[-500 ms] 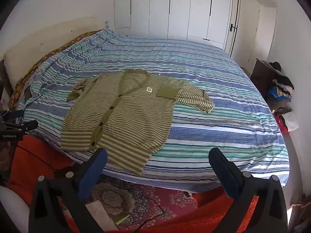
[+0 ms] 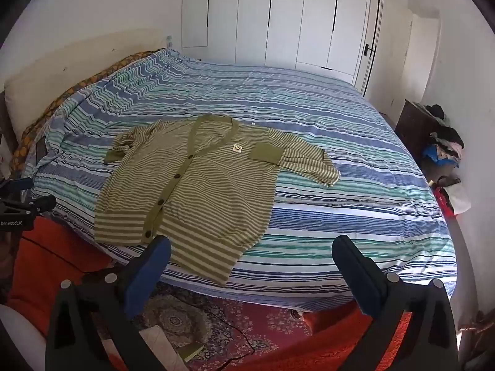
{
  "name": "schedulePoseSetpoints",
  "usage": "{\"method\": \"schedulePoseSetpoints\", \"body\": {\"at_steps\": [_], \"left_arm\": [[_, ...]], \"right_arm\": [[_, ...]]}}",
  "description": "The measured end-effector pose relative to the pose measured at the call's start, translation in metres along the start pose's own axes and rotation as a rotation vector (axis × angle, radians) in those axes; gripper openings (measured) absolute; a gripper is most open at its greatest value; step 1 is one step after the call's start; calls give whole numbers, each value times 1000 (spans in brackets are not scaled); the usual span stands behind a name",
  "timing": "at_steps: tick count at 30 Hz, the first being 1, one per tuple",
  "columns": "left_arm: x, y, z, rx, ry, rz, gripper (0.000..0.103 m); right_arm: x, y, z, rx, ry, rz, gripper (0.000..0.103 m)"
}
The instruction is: Fold small clothes
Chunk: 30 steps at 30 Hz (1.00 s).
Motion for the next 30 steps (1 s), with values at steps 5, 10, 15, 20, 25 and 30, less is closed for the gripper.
{"method": "schedulePoseSetpoints", "body": {"at_steps": [5, 10, 15, 20, 25, 30], "left_arm": [[0, 1, 0, 28, -15, 7, 102], [-2, 0, 4, 38, -31, 6, 102], [-1, -1, 9, 38, -45, 7, 102], [-2, -3, 16, 31, -62, 6, 102], [-3, -4, 18, 27, -67, 2, 102], [-3, -4, 18, 28, -62, 2, 102]], "right_arm": [[-2, -2, -10, 22, 36, 0, 103], [-2, -6, -17, 46, 47, -5, 103], [-5, -8, -16, 51, 36, -12, 103], [-10, -10, -16, 58, 21, -25, 103], [-10, -9, -16, 58, 17, -23, 103], [-11, -11, -19, 70, 19, -31, 103]]}}
Point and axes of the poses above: each gripper's, at about its wrist camera, not at the fingertips, and y roughly against the way its jaws point, z to its right, x to its top, the point moved 10 cm from there along -y, roughly the way its jaws point, and after that the axes turned 2 degrees about y, right-handed, at the moved point
